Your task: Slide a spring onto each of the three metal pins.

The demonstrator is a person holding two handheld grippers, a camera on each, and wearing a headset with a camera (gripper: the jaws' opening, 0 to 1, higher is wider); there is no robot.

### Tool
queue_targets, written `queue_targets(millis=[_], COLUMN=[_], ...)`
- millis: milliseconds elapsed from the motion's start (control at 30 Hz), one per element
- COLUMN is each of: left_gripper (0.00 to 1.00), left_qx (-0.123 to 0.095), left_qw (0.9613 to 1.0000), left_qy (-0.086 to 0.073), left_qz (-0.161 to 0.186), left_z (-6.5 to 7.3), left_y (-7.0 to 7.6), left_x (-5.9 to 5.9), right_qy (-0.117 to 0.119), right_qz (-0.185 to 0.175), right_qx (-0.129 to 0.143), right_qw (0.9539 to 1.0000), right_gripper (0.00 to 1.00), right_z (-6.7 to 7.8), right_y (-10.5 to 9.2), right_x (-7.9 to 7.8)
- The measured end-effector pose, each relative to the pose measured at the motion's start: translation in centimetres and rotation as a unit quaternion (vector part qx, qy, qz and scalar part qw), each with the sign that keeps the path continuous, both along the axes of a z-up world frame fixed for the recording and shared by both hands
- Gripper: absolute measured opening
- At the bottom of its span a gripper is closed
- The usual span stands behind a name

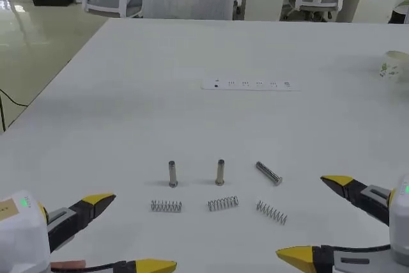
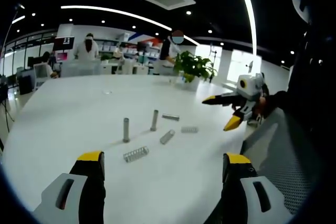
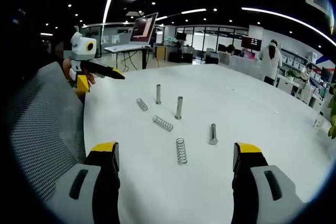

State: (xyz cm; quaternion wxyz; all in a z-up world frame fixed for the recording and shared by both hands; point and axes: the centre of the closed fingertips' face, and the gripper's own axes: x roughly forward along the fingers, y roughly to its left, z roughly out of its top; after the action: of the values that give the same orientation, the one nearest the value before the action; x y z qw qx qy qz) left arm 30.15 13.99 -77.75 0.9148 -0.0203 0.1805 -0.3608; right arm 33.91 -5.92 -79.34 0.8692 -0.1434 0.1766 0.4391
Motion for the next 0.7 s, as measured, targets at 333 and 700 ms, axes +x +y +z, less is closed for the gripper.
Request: queue_targets(millis=[333,700], left_gripper=[0.9,0.9], left_qx=[-0.002,-0.001], left_qw=[1.0,1.0], left_qy=[-0.001,-0.001], left_qz=[0.001,0.003], left_z=[0.02,-0.06], left_y=[0.11,0.31], left_x=[-0.01,0.13], right_qy=[-0.002,-0.002], right_qz=[-0.004,-0.005], right_qx=[0.002,0.002], right_qw=[1.0,1.0], right_gripper=[0.89,0.89], right_z=[0.09,0.15], right_y=[-0.13,-0.19], right_x=[0.04,0.07])
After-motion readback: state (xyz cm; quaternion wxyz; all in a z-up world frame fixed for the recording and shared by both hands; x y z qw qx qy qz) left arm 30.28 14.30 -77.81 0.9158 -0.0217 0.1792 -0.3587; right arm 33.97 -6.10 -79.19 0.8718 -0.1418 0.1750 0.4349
